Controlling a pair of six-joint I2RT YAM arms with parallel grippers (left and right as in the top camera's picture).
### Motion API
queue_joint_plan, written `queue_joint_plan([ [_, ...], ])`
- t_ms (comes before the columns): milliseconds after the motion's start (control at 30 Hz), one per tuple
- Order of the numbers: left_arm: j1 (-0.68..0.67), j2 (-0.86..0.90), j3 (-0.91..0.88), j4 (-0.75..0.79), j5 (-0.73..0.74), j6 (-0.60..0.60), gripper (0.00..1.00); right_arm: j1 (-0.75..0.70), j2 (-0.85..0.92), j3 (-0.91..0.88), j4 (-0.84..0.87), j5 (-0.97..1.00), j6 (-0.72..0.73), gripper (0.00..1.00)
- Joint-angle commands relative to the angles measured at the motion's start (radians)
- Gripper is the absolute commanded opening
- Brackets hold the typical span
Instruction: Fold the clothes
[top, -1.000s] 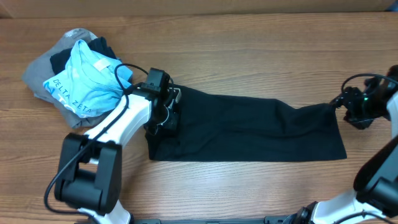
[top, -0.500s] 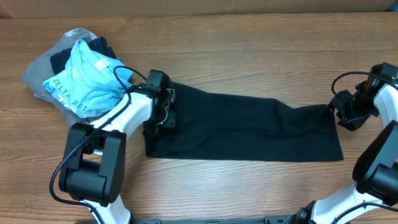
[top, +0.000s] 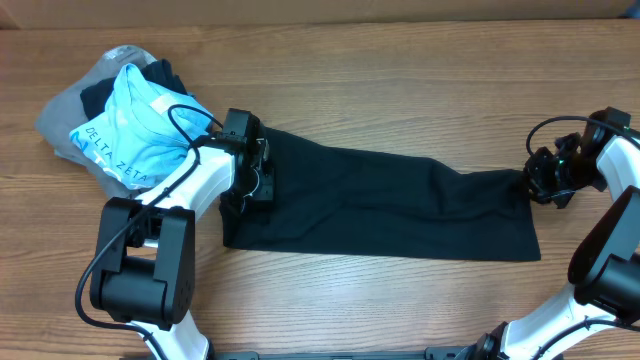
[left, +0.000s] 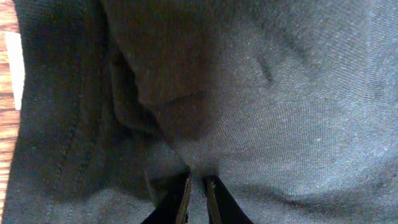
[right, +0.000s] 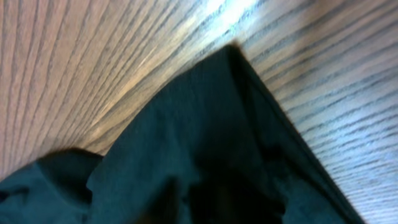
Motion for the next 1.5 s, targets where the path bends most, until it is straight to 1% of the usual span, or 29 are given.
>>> queue_joint_plan([
  [0,0.017,0.038,-0.016,-0.01,-0.088,-0.024,0.14,0.003,-0.003,-0.003,-0.005,-0.024,-0.025,0.58],
  [133,0.016,0.038,-0.016,-0.013,-0.08,-0.024,0.14,0.006,-0.003,-0.012,-0.013,-0.024,-0.025,0.59],
  [200,0.016,0.038,-0.016,-0.014,-0.076,-0.024,0.14,0.006,-0.003,-0.029,-0.006,-0.02,-0.017,0.5],
  [233,0.016,0.038,-0.016,-0.014,-0.076,-0.024,0.15,0.006,-0.003,-0.042,0.003,-0.021,-0.017,0.41],
  [267,0.016,0.038,-0.016,-0.014,-0.076,-0.024,0.15,0.006,-0.003,-0.054,0.008,-0.021,-0.017,0.25],
  [300,0.016,0.038,-0.016,-0.014,-0.071,-0.024,0.15,0.006,-0.003,-0.066,0.011,-0.021,-0.017,0.13],
  [333,0.016,0.038,-0.016,-0.014,-0.068,-0.024,0.15,0.006,-0.003,-0.071,0.011,-0.02,-0.017,0.04],
  [467,0.018,0.038,-0.016,-0.016,-0.062,-0.024,0.15,-0.006,-0.025,-0.026,-0.048,0.001,-0.046,0.04],
  [667,0.018,0.038,-0.016,-0.028,-0.063,-0.024,0.14,-0.024,-0.144,0.031,-0.147,0.029,-0.046,0.04],
  [733,0.018,0.038,-0.016,-0.029,-0.063,-0.024,0.14,-0.024,-0.17,0.031,-0.189,0.118,0.001,0.04],
  [833,0.018,0.038,-0.016,-0.03,-0.063,-0.024,0.14,-0.024,-0.173,0.027,-0.263,0.315,0.122,0.04],
  [900,0.018,0.038,-0.016,-0.032,-0.063,-0.024,0.15,-0.024,-0.171,0.023,-0.286,0.408,0.189,0.04],
  [933,0.018,0.038,-0.016,-0.033,-0.063,-0.023,0.15,-0.024,-0.171,0.018,-0.285,0.433,0.206,0.22],
  [967,0.018,0.038,-0.016,-0.033,-0.063,-0.024,0.14,-0.024,-0.171,0.016,-0.284,0.439,0.213,0.49],
  [1000,0.018,0.038,-0.016,-0.033,-0.063,-0.024,0.15,-0.024,-0.169,0.013,-0.281,0.441,0.216,0.61],
  [1067,0.018,0.038,-0.016,-0.034,-0.063,-0.024,0.15,-0.025,-0.168,0.008,-0.267,0.44,0.217,0.73],
  [1167,0.018,0.038,-0.016,-0.04,-0.063,-0.024,0.15,-0.025,-0.167,-0.004,-0.211,0.438,0.216,0.86],
  [1200,0.018,0.038,-0.016,-0.042,-0.063,-0.024,0.15,-0.026,-0.166,-0.011,-0.186,0.43,0.21,0.88],
  [1267,0.018,0.038,-0.016,-0.047,-0.062,-0.024,0.16,-0.032,-0.157,-0.029,-0.127,0.367,0.152,0.92],
  [1333,0.018,0.038,-0.016,-0.048,-0.062,-0.024,0.18,-0.04,-0.142,-0.049,-0.07,0.262,0.056,0.95],
  [1400,0.018,0.038,-0.016,-0.049,-0.062,-0.023,0.25,-0.052,-0.117,-0.057,-0.038,0.191,0.008,0.96],
  [1467,0.018,0.038,-0.016,-0.051,-0.061,-0.024,0.33,-0.058,-0.085,-0.057,-0.02,0.193,-0.005,0.96],
])
